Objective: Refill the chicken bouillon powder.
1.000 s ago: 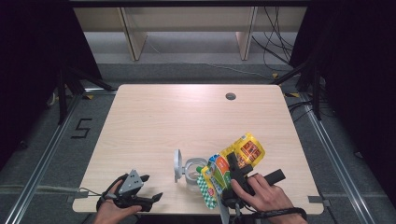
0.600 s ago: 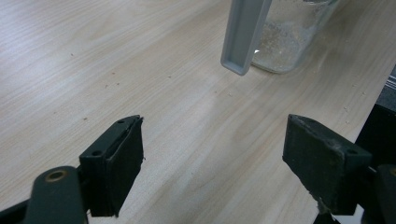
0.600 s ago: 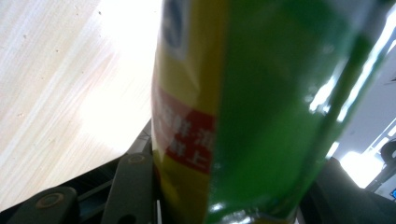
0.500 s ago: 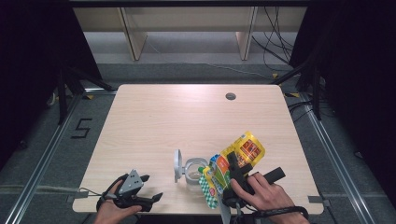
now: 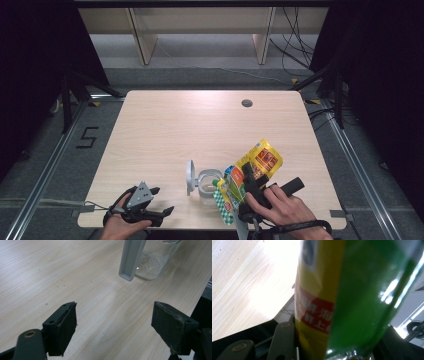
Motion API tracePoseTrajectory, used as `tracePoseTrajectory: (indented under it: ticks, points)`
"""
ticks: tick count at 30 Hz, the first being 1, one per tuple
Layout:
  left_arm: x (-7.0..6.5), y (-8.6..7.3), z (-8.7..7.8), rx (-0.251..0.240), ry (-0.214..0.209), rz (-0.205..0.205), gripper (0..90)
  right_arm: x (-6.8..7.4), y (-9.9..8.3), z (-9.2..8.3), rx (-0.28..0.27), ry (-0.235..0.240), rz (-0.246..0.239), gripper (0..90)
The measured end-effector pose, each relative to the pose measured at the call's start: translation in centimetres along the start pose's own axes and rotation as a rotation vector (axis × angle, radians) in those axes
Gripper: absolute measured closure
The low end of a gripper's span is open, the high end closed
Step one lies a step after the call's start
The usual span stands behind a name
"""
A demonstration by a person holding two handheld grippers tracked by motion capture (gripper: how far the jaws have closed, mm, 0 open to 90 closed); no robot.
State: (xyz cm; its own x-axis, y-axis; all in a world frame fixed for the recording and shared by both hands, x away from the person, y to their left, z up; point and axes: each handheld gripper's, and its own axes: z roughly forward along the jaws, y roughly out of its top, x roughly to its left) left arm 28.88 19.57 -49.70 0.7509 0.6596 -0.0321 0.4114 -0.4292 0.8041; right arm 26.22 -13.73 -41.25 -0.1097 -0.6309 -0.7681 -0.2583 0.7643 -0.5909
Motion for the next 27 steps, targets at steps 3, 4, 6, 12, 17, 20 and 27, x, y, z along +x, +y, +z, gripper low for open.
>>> tracePoseTrajectory:
  ticks: [3,4,6,12,17,20,27]
  points:
    - [0.1,0.01,-0.08,0.015,0.0,0.014,19.6,-0.47,-0.14,-0.04,0.013,-0.005,-0.091,56.9]
    - [0.11,0.01,-0.08,0.015,0.001,0.016,19.6,-0.25,-0.09,-0.1,0.013,0.003,-0.046,56.9]
    - [0.17,0.02,-0.15,0.022,0.002,0.023,19.6,-0.27,-0.24,-0.04,0.005,-0.001,-0.043,56.9]
    - [-0.04,-0.08,-0.03,0.015,0.005,-0.007,19.6,-0.51,-0.41,-0.04,0.009,0.004,-0.072,56.9]
    - [0.18,-0.01,-0.11,0.017,0.012,0.024,19.6,-0.66,-0.34,0.04,0.001,-0.001,-0.083,57.0]
    - [-0.02,-0.08,-0.01,0.016,0.003,-0.007,19.6,-0.65,-0.31,-0.04,-0.003,-0.006,-0.088,57.0]
    - [-0.04,-0.1,-0.04,0.018,0.005,-0.008,19.6,-0.61,-0.42,-0.09,0.001,-0.002,-0.089,57.1]
